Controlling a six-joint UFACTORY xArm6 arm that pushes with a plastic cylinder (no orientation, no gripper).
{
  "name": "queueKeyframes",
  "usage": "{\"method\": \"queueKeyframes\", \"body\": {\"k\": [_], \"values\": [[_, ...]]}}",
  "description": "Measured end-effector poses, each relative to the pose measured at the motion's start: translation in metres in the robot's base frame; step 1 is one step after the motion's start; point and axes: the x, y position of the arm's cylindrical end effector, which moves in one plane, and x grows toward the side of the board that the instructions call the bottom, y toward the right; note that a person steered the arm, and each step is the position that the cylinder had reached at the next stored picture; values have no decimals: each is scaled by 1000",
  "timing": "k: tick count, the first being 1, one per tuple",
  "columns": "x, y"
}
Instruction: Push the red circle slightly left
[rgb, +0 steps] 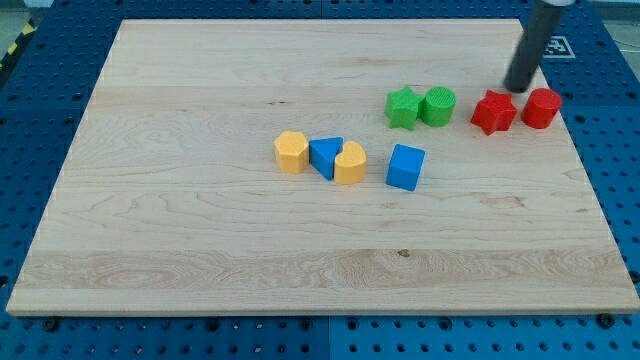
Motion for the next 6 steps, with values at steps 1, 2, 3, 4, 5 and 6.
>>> {"method": "queueKeyframes", "body": {"k": [1, 2, 3, 4, 5, 6], "values": [[9, 58], [47, 71], [69, 52], [72, 11], [72, -6], [75, -2]]}}
